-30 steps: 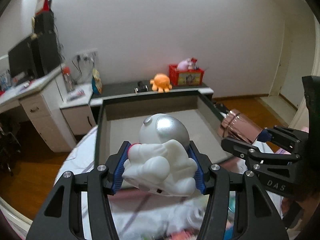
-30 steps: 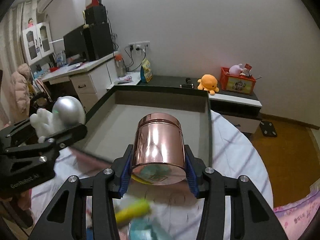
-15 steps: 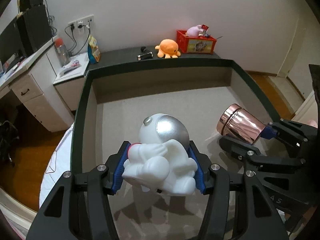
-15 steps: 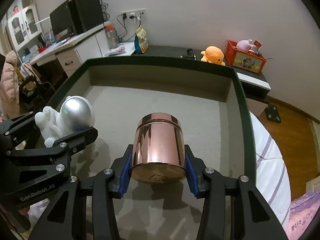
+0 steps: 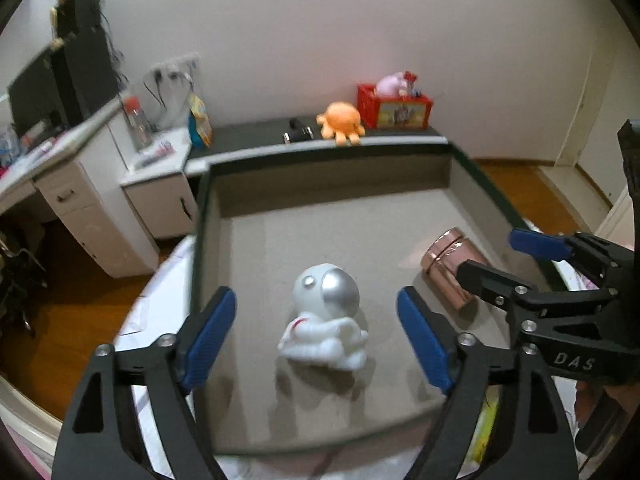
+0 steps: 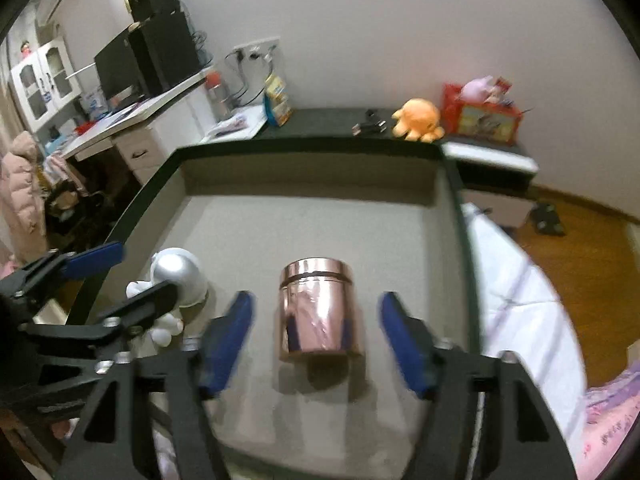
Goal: Organize rigid objects
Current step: 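Carry both items into the pink box and open both tools to release, then withdraw both tools from the box back toward the remaining items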
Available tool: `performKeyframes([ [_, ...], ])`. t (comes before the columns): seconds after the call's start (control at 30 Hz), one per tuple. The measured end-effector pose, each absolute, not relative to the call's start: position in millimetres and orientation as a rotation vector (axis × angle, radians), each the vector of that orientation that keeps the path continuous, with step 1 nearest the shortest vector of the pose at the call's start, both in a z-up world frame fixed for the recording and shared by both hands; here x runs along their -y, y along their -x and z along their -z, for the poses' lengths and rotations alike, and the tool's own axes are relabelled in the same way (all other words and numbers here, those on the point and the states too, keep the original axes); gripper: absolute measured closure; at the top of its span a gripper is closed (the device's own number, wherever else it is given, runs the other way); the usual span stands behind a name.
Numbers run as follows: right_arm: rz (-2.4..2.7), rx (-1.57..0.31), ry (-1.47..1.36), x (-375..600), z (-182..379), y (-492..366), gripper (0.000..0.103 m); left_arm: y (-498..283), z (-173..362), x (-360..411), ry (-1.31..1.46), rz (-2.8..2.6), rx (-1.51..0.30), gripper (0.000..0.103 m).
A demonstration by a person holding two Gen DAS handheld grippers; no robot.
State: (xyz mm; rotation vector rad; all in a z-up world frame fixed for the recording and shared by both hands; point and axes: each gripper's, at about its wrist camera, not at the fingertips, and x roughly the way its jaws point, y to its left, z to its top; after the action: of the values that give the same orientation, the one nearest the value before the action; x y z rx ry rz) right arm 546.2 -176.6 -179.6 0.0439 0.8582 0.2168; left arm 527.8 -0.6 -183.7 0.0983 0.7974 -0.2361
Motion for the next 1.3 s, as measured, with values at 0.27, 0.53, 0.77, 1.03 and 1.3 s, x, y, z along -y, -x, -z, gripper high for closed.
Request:
performKeyframes([
  [0.27, -0.218, -0.663, 0.023, 164, 126, -461, 0.019, -422, 123, -20, -0.092, 0.13, -0.501, 0.0],
  [0.53, -0.116, -0.441, 0.102, 157, 95, -350, 0.0, -316, 107, -35, -0.071, 0.065, -0.361, 0.0],
  [0.77, -0.137, -0.375, 0.1, 151, 100, -264, 0.0, -239, 117, -23, -0.076, 0.088, -0.338, 0.0],
  [1.03, -0.087, -0.301, 0.071, 160, 115, -204, 0.0, -178, 131, -16, -0.069, 0.086, -0.26, 0.0],
  [1.3, -0.071, -0.311, 0.057, 172, 136, -185, 0.0, -166, 150, -8, -0.06, 0.102, -0.238, 0.0],
])
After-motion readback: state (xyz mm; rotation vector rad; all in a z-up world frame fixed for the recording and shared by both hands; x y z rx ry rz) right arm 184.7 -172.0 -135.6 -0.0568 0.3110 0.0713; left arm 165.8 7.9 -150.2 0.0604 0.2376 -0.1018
